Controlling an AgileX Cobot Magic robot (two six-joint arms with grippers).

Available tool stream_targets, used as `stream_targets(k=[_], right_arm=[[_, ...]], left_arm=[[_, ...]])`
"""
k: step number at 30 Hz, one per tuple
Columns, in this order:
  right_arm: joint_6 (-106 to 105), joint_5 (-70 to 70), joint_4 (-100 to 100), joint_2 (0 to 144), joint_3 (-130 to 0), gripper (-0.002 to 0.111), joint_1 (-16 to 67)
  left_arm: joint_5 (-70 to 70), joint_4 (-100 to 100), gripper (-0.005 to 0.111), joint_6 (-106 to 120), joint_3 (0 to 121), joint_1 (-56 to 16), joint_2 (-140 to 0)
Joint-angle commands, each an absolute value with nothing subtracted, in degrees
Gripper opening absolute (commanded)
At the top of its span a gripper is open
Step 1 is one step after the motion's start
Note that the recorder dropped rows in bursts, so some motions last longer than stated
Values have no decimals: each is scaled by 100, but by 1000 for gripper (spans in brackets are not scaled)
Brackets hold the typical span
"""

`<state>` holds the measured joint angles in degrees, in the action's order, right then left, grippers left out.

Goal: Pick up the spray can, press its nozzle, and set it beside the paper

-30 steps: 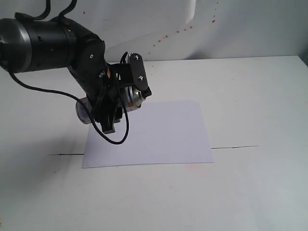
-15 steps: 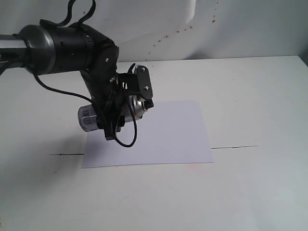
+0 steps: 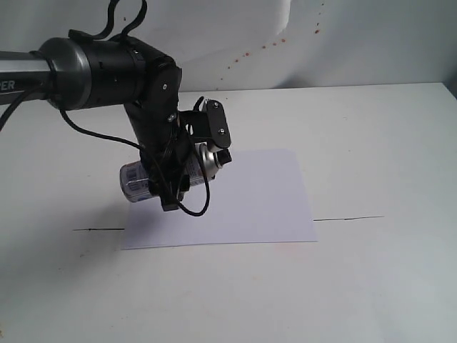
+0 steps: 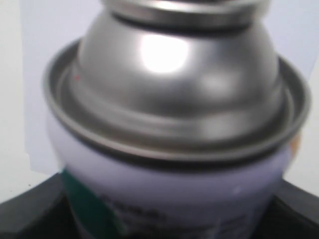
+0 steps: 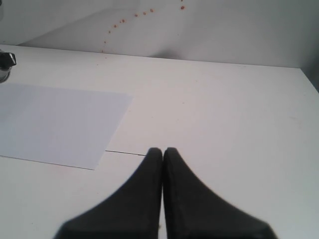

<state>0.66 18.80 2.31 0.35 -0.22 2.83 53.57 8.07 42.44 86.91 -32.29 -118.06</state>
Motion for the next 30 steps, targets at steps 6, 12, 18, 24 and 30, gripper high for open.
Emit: stream_targets(k=[6,12,18,24,30], right_arm=[[52,1852,229,0,0,0,284],[52,1852,229,0,0,0,284],[52,1852,229,0,0,0,284],[52,1355,127,0,0,0,284],[52,-417,-679,0,0,0,284]], left_arm=[[5551,719,0,4241,8763,-3265,-11737],[5551,639,0,4241,8763,-3265,-11737],[5527,437,0,4241,8763,-3265,-11737],[5527,437,0,4241,8763,-3265,-11737],[5589,437,0,4241,8763,-3265,-11737]])
